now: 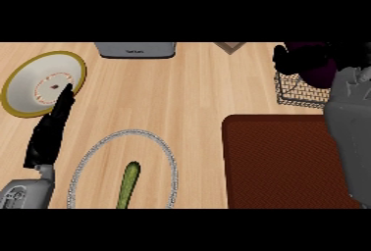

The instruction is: Pick the eggplant from the tray and place it in the tiered basket

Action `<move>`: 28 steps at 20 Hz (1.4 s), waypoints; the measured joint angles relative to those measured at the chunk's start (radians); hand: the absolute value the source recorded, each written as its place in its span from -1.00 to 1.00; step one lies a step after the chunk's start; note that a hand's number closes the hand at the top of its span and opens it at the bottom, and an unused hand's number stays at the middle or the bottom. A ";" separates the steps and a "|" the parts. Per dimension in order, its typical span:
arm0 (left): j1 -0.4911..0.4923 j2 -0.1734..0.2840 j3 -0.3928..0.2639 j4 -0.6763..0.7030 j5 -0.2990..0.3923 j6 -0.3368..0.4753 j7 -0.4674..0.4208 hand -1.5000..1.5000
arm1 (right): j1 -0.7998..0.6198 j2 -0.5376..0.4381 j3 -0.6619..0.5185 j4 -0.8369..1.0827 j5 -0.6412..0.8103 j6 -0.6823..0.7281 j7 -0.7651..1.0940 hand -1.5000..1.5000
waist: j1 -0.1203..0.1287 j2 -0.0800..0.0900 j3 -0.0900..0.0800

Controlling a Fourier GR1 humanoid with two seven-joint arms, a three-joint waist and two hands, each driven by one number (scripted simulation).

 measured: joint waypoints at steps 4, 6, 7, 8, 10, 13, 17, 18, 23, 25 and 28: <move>-0.020 -0.005 0.009 0.008 -0.004 -0.008 0.006 0.00 | -0.028 -0.039 -0.018 0.101 0.025 -0.001 -0.084 1.00 | 0.001 0.001 0.000; -0.021 -0.005 0.010 0.006 -0.007 -0.012 0.009 0.00 | -0.036 -0.072 -0.020 0.145 0.053 -0.003 -0.120 1.00 | 0.002 0.002 0.000; -0.018 -0.007 0.010 0.007 -0.006 -0.014 0.004 0.00 | -0.038 -0.088 -0.018 0.179 0.078 -0.017 -0.136 1.00 | 0.004 0.003 0.000; -0.026 -0.012 0.006 0.004 -0.011 -0.010 0.015 0.00 | -0.037 -0.109 -0.019 0.205 0.098 -0.025 -0.156 1.00 | 0.004 0.003 0.000; -0.036 -0.009 0.011 0.013 -0.011 -0.014 0.010 0.00 | -0.050 -0.145 -0.009 0.275 0.147 -0.037 -0.184 1.00 | 0.008 0.005 0.000; -0.031 -0.017 0.007 0.010 -0.018 -0.012 0.012 0.00 | -0.049 -0.208 -0.019 0.357 0.191 -0.054 -0.240 1.00 | 0.007 0.005 0.000; 0.001 -0.022 0.013 -0.005 -0.020 -0.017 -0.007 0.00 | -0.062 -0.255 -0.056 0.478 0.217 -0.096 -0.330 1.00 | 0.008 0.004 0.000; -0.008 -0.024 0.015 0.005 -0.021 -0.019 -0.007 0.00 | -0.083 -0.263 -0.064 0.517 0.218 -0.098 -0.355 1.00 | 0.008 0.004 0.000; -0.015 -0.021 0.029 0.018 -0.023 -0.032 -0.016 0.00 | -0.094 -0.286 -0.107 0.640 0.193 -0.117 -0.492 1.00 | 0.007 0.004 0.000; -0.002 -0.028 0.020 -0.012 -0.027 -0.035 0.003 0.00 | -0.093 -0.282 -0.125 0.692 0.179 -0.131 -0.537 1.00 | 0.009 0.004 0.000; 0.000 -0.022 0.029 -0.039 -0.026 -0.043 0.023 0.00 | -0.088 -0.294 -0.161 0.749 0.146 -0.128 -0.603 1.00 | 0.008 0.003 0.000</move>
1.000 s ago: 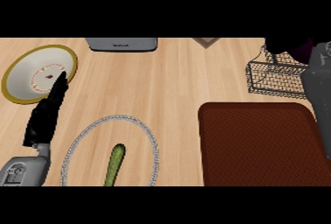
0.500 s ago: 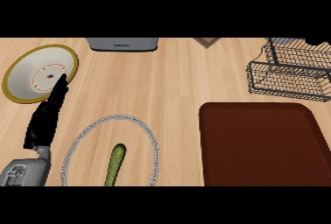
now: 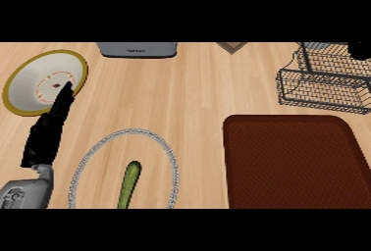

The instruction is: Pick the eggplant from the tray and place it in the tiered basket

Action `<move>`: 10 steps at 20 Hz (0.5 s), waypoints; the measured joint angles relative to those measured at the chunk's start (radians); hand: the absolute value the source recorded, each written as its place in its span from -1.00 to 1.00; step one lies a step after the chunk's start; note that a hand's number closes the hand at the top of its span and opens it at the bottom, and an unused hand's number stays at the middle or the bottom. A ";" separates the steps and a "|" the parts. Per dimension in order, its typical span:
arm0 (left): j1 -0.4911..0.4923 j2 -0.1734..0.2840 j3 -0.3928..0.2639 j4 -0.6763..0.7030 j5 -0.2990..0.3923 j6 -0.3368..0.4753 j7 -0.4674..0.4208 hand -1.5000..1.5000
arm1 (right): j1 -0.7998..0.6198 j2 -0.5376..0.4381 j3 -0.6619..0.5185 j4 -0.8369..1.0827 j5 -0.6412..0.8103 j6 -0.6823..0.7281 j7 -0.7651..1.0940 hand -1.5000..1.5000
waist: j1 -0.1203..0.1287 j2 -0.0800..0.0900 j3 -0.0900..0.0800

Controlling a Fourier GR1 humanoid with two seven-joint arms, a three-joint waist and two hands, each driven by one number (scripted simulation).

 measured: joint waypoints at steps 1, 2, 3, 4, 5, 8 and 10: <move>0.001 0.000 -0.002 -0.005 -0.004 -0.001 0.010 0.00 | 0.006 0.005 -0.007 0.012 -0.009 0.002 -0.013 1.00 | -0.001 0.000 0.000; -0.015 0.005 0.010 0.014 0.001 -0.006 0.006 0.00 | 0.007 0.004 -0.016 0.033 -0.017 0.003 -0.030 1.00 | -0.002 0.000 0.000; -0.024 0.004 0.013 0.018 0.001 -0.007 0.009 0.00 | 0.006 0.006 -0.024 0.051 -0.029 0.013 -0.043 1.00 | -0.002 0.000 0.000; -0.018 0.002 0.012 0.020 0.000 -0.007 0.003 0.00 | 0.002 0.004 -0.044 0.073 -0.050 0.032 -0.045 1.00 | -0.001 0.001 0.000; -0.018 0.002 0.013 0.018 0.002 -0.009 0.003 0.00 | 0.001 0.010 -0.072 0.094 -0.077 0.039 -0.039 -1.00 | -0.001 0.001 0.000; -0.021 -0.010 0.009 0.022 -0.009 0.001 0.006 0.00 | 0.010 0.018 -0.112 0.150 -0.114 0.050 -0.042 -1.00 | -0.001 0.001 0.000; -0.017 -0.008 0.015 0.027 -0.011 -0.003 -0.005 0.00 | 0.018 0.016 -0.134 0.174 -0.134 0.041 -0.061 -1.00 | -0.002 0.001 0.000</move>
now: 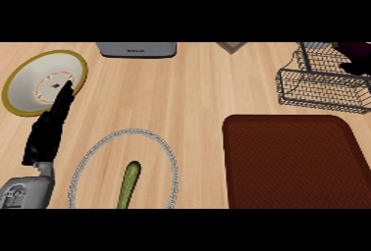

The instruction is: Pick the eggplant from the tray and place it in the tiered basket

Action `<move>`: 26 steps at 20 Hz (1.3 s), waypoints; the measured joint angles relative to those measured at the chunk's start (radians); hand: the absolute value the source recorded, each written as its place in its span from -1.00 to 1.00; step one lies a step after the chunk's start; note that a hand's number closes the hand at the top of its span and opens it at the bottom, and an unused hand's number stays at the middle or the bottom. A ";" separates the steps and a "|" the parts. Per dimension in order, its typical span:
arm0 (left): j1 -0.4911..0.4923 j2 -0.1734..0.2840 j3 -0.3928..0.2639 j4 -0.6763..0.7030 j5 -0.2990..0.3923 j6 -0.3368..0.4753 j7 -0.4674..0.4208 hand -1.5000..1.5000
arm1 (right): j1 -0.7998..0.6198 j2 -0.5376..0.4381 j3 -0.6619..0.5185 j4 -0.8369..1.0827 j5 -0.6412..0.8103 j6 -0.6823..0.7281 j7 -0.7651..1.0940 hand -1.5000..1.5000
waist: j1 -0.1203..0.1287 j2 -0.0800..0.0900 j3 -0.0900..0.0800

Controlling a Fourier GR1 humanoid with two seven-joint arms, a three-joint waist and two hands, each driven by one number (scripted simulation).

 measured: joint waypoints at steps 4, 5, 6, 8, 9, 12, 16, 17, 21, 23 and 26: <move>0.007 -0.019 -0.009 -0.008 -0.011 0.008 0.000 0.00 | -0.008 0.007 -0.054 0.033 -0.048 -0.050 -0.040 -1.00 | 0.001 0.000 0.000; 0.013 -0.021 -0.009 -0.009 -0.011 0.006 -0.007 0.00 | -0.012 0.003 -0.071 0.039 -0.063 -0.059 -0.051 -1.00 | 0.002 0.000 0.000; 0.009 -0.012 0.001 -0.006 -0.004 -0.002 -0.010 0.00 | -0.013 -0.003 -0.087 0.042 -0.076 -0.072 -0.065 -1.00 | 0.001 0.000 0.000; 0.012 -0.011 0.002 -0.018 -0.001 -0.009 -0.005 0.00 | -0.022 -0.009 -0.112 0.038 -0.100 -0.096 -0.081 -1.00 | 0.001 -0.001 0.001; 0.012 -0.009 0.005 -0.013 -0.001 -0.012 -0.010 0.00 | -0.014 -0.014 -0.129 0.036 -0.115 -0.112 -0.103 -1.00 | 0.000 -0.001 0.000; 0.026 -0.013 0.004 -0.013 -0.009 -0.011 -0.018 0.00 | -0.020 -0.029 -0.159 0.003 -0.147 -0.131 -0.101 -1.00 | -0.004 -0.002 0.000; 0.020 -0.019 0.012 0.011 -0.013 -0.006 -0.028 0.00 | 0.001 -0.081 -0.200 -0.063 -0.192 -0.097 -0.043 -1.00 | -0.014 -0.006 -0.001; 0.027 -0.015 0.015 -0.001 -0.010 -0.011 -0.020 0.00 | 0.016 -0.100 -0.215 -0.080 -0.211 -0.072 -0.029 -1.00 | -0.017 -0.007 -0.001; 0.017 -0.008 0.031 0.024 -0.011 -0.012 -0.032 0.00 | 0.066 -0.170 -0.289 -0.116 -0.292 0.017 0.018 -1.00 | -0.025 -0.008 -0.001; 0.027 -0.011 0.028 0.001 -0.013 -0.010 -0.019 0.00 | 0.119 -0.205 -0.324 -0.145 -0.332 0.072 0.031 -1.00 | -0.027 -0.010 -0.001; 0.017 -0.007 0.039 0.000 -0.007 -0.015 -0.006 0.00 | 0.217 -0.257 -0.393 -0.175 -0.402 0.152 0.009 -1.00 | -0.032 -0.010 0.000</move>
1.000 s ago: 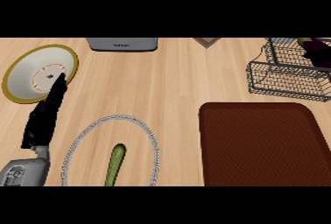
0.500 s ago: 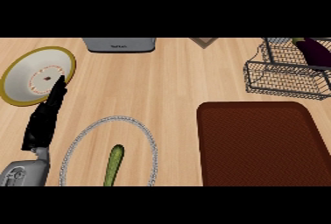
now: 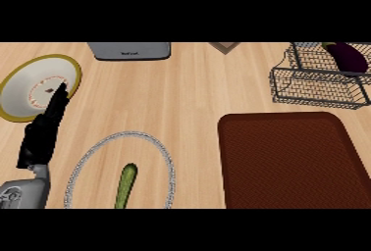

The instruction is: Pick the eggplant from the tray and place it in the tiered basket

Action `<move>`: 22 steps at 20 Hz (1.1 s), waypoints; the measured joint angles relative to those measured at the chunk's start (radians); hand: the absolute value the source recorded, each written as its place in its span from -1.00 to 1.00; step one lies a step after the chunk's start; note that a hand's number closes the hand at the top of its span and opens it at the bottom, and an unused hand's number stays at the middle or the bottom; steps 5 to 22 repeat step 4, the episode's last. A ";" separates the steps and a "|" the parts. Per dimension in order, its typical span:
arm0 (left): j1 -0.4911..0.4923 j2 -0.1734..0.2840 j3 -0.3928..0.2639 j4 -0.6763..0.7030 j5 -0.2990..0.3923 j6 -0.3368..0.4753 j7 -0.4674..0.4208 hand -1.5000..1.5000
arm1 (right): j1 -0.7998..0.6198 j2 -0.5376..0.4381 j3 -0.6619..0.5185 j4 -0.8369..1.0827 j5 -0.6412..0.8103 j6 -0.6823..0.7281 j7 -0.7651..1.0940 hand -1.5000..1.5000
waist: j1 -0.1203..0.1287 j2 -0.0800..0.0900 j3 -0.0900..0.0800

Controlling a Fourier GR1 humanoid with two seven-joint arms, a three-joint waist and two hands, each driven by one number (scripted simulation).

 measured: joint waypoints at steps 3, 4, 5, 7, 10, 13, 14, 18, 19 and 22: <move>0.019 -0.006 -0.005 -0.025 -0.005 0.002 0.003 0.00 | 0.099 -0.041 -0.079 0.003 -0.067 0.054 -0.064 -1.00 | 0.003 0.001 0.000; 0.018 -0.004 0.000 -0.015 -0.005 0.001 -0.004 0.00 | 0.139 -0.044 -0.107 -0.010 -0.093 0.076 -0.082 -1.00 | -0.002 0.000 0.000; 0.018 -0.004 0.000 -0.015 -0.005 0.001 -0.004 0.00 | 0.139 -0.044 -0.107 -0.010 -0.093 0.076 -0.082 -1.00 | -0.002 0.000 0.000; 0.018 -0.004 0.000 -0.015 -0.005 0.001 -0.004 0.00 | 0.139 -0.044 -0.107 -0.010 -0.093 0.076 -0.082 -1.00 | -0.002 0.000 0.000; 0.018 -0.004 0.000 -0.015 -0.005 0.001 -0.004 0.00 | 0.139 -0.044 -0.107 -0.010 -0.093 0.076 -0.082 -1.00 | -0.002 0.000 0.000; 0.018 -0.004 0.000 -0.015 -0.005 0.001 -0.004 0.00 | 0.139 -0.044 -0.107 -0.010 -0.093 0.076 -0.082 -1.00 | -0.002 0.000 0.000; 0.018 -0.004 0.000 -0.015 -0.005 0.001 -0.004 0.00 | 0.139 -0.044 -0.107 -0.010 -0.093 0.076 -0.082 -1.00 | -0.002 0.000 0.000; 0.018 -0.004 0.000 -0.015 -0.005 0.001 -0.004 0.00 | 0.139 -0.044 -0.107 -0.010 -0.093 0.076 -0.082 -1.00 | -0.002 0.000 0.000; 0.018 -0.004 0.000 -0.015 -0.005 0.001 -0.004 0.00 | 0.139 -0.044 -0.107 -0.010 -0.093 0.076 -0.082 -1.00 | -0.002 0.000 0.000; 0.018 -0.004 0.000 -0.015 -0.005 0.001 -0.004 0.00 | 0.139 -0.044 -0.107 -0.010 -0.093 0.076 -0.082 -1.00 | -0.002 0.000 0.000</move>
